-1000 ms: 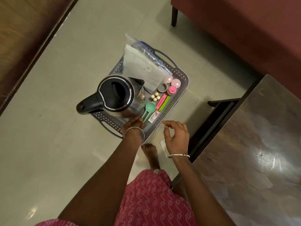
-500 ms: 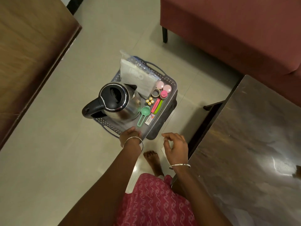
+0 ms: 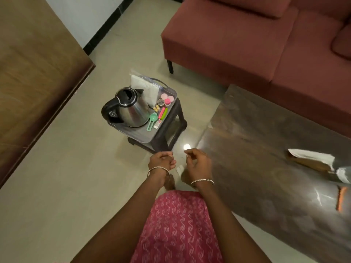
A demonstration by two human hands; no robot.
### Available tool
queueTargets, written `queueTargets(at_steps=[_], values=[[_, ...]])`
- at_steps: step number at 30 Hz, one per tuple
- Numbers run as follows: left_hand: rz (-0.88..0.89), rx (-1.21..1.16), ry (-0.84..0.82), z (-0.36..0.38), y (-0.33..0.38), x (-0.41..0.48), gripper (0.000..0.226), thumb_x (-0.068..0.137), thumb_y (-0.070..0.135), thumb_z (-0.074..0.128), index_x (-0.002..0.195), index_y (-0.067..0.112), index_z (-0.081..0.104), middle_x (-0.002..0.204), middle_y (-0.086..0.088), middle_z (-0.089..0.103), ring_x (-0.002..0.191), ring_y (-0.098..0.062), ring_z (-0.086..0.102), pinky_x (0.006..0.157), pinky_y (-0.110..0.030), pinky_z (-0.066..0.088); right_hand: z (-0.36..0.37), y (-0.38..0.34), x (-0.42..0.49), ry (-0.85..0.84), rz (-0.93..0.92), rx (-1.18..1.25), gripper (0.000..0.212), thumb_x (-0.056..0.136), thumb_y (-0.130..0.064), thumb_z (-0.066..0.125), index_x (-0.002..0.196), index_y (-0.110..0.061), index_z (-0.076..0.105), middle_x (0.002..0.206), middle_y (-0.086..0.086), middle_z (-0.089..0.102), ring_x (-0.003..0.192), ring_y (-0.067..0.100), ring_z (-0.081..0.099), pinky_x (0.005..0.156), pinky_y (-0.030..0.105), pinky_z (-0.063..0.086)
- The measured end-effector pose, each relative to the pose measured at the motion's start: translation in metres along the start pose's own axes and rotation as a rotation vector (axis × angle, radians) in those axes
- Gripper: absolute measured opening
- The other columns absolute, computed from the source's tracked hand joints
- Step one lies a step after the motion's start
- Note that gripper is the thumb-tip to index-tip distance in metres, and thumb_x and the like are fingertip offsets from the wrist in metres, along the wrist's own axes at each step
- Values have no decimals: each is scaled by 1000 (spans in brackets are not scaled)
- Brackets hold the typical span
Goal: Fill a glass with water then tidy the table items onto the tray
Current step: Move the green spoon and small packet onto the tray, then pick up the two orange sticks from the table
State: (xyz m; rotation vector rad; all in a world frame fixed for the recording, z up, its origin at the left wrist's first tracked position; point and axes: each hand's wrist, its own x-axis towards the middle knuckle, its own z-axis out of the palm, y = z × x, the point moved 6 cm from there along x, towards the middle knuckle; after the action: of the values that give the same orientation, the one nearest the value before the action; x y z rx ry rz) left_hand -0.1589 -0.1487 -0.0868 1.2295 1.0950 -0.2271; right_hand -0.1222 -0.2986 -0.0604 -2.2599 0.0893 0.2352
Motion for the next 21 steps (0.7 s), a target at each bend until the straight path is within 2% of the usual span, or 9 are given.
queueTargets(at_steps=[3, 6, 10, 12, 14, 18, 21], values=[[22, 57, -39, 16, -19, -36, 15, 88, -8, 56, 99, -5, 65, 77, -17, 60, 58, -20, 56, 55, -23, 54, -28, 11, -31, 13, 13, 16, 23, 85, -8, 61, 99, -20, 74, 94, -4, 72, 90, 17, 63, 83, 34, 54], [28, 150, -104, 36, -43, -61, 16, 88, -10, 52, 96, -3, 65, 76, -15, 60, 57, -20, 56, 51, -24, 53, -62, 30, -59, 76, 48, 11, 21, 82, -7, 63, 94, -19, 75, 90, -4, 74, 82, 15, 66, 75, 25, 52], [49, 299, -240, 85, -79, -84, 20, 87, -14, 49, 96, -5, 64, 73, -16, 58, 50, -18, 55, 47, -25, 48, -121, 72, -91, 183, 194, -6, 23, 79, -5, 65, 93, -18, 77, 90, -1, 76, 79, 15, 68, 70, 14, 43], [59, 344, -310, 115, -91, -92, 20, 85, -17, 48, 90, -3, 62, 69, -14, 57, 43, -15, 55, 40, -20, 45, -150, 94, -102, 233, 259, 2, 24, 79, -4, 65, 93, -19, 77, 92, -2, 76, 80, 15, 69, 74, 18, 47], [62, 393, -364, 146, -105, -99, 19, 86, -14, 50, 85, 1, 62, 70, -14, 58, 42, -13, 57, 39, -20, 47, -178, 117, -112, 288, 312, -13, 26, 78, -4, 65, 94, -20, 78, 92, -2, 77, 83, 15, 70, 77, 19, 47], [76, 443, -420, 200, -128, -118, 12, 87, -3, 59, 81, 5, 65, 74, -15, 62, 48, -17, 60, 50, -25, 51, -222, 160, -128, 341, 404, 22, 25, 79, -5, 66, 96, -20, 77, 91, 0, 77, 82, 18, 70, 80, 30, 54], [101, 465, -420, 241, -139, -131, 12, 86, -1, 60, 79, 6, 67, 73, -12, 64, 46, -13, 59, 54, -28, 52, -251, 192, -130, 391, 450, 72, 25, 79, -5, 65, 94, -20, 77, 87, 1, 76, 80, 19, 70, 79, 29, 54]])
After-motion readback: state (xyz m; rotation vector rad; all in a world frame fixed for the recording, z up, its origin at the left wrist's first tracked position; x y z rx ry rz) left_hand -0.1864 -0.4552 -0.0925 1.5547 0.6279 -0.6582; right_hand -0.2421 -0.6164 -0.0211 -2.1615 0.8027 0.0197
